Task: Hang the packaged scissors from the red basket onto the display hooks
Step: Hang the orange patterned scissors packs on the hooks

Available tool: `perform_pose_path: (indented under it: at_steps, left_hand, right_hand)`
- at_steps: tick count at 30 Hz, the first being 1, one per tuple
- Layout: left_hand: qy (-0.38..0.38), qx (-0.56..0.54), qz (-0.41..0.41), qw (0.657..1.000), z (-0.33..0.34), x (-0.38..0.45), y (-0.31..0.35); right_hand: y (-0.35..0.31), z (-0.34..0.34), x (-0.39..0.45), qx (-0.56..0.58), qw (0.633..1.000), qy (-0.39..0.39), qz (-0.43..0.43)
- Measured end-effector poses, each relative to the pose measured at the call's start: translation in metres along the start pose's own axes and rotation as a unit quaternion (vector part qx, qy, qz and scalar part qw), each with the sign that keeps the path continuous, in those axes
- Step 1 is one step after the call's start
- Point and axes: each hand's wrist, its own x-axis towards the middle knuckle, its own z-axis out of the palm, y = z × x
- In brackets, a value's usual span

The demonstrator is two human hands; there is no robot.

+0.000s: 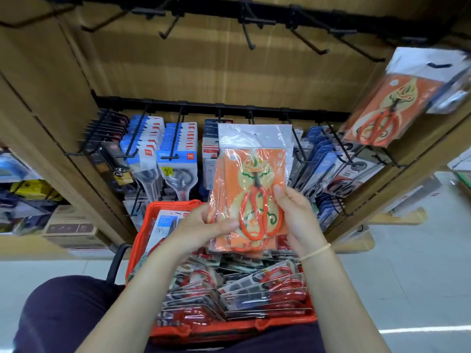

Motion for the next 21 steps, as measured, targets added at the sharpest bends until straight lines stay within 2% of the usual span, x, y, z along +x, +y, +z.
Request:
perform_pose_path:
  at_steps: [4, 9, 14, 16, 21]
  left_hand:
    - [0.022, -0.037, -0.021, 0.999, 0.001, -0.010, -0.006]
    - [0.041, -0.113, -0.018, 0.993, 0.008, -0.022, -0.015]
    - [0.073, -0.231, -0.014, 0.970, 0.014, -0.035, -0.011]
    - [0.099, -0.247, -0.033, 0.963, 0.012, -0.037, -0.009]
    - [0.097, -0.295, -0.029, 0.950, -0.004, -0.035, -0.019]
  right_hand:
    - [0.013, 0.008, -0.008, -0.005, 0.999, 0.020, 0.033]
    - [0.018, 0.009, -0.015, -0.105, 0.994, 0.012, 0.004]
    - [0.024, 0.009, -0.021, -0.169, 0.985, 0.033, -0.022]
    - [0.026, 0.010, -0.022, -0.158, 0.987, 0.013, -0.025]
    - [0.024, 0.006, -0.027, -0.060, 0.997, -0.038, 0.021]
